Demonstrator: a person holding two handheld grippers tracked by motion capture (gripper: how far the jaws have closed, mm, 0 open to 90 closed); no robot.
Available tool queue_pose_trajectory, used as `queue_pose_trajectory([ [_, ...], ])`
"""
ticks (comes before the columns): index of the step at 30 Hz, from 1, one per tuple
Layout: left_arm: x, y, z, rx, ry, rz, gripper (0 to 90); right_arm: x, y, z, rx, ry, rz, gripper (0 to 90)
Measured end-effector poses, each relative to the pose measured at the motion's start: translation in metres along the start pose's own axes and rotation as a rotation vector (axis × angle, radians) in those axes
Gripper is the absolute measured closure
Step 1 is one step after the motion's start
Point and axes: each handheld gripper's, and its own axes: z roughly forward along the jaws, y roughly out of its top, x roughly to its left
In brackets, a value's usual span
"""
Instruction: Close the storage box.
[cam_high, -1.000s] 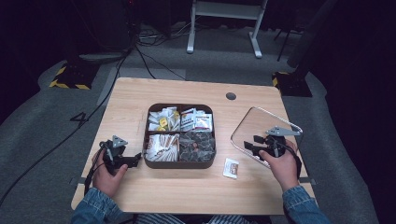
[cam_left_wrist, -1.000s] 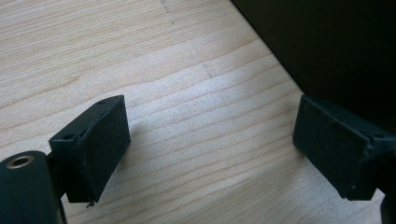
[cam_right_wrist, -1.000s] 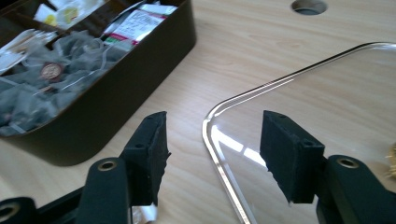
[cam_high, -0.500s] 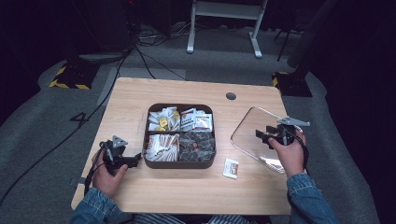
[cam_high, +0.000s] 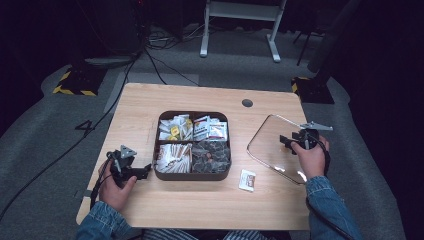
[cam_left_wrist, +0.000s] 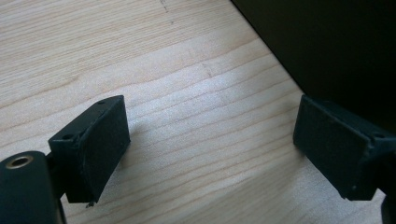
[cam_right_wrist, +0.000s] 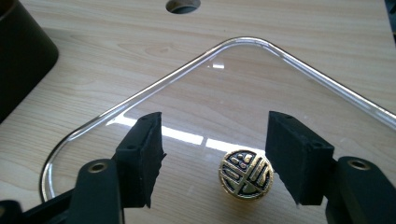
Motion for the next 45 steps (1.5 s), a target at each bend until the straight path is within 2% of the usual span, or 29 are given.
queue_pose_trajectory([
  [2,0.000,0.000,0.000,0.000,0.000,0.000,11.0,-0.005,-0.004,0.005,0.009,0.003,0.023,37.3],
  [8,0.000,0.000,0.000,0.000,0.000,0.001,11.0,-0.014,-0.013,0.015,0.034,-0.020,0.050,37.3],
  [16,0.000,0.000,0.000,0.001,0.000,0.001,11.0,-0.015,-0.023,0.022,0.056,-0.023,0.061,38.6],
  [22,0.000,0.000,0.000,0.001,0.000,0.001,11.0,-0.014,-0.029,0.024,0.057,-0.029,0.041,46.9],
  [23,0.000,0.000,0.000,0.001,0.000,0.001,11.0,-0.013,-0.029,0.024,0.057,-0.037,0.033,50.3],
  [24,0.000,0.000,0.000,0.001,0.000,0.001,11.0,-0.014,-0.030,0.023,0.056,-0.043,0.021,57.9],
  [29,0.000,0.000,0.000,0.001,0.000,0.002,11.0,-0.013,-0.030,0.023,0.052,-0.052,-0.008,58.3],
  [36,0.000,0.000,0.000,0.000,0.000,0.001,11.0,-0.013,-0.029,0.022,0.061,-0.056,-0.026,58.7],
  [45,0.000,0.000,0.000,0.001,0.001,0.001,11.0,-0.015,-0.027,0.018,0.063,-0.066,-0.027,58.8],
])
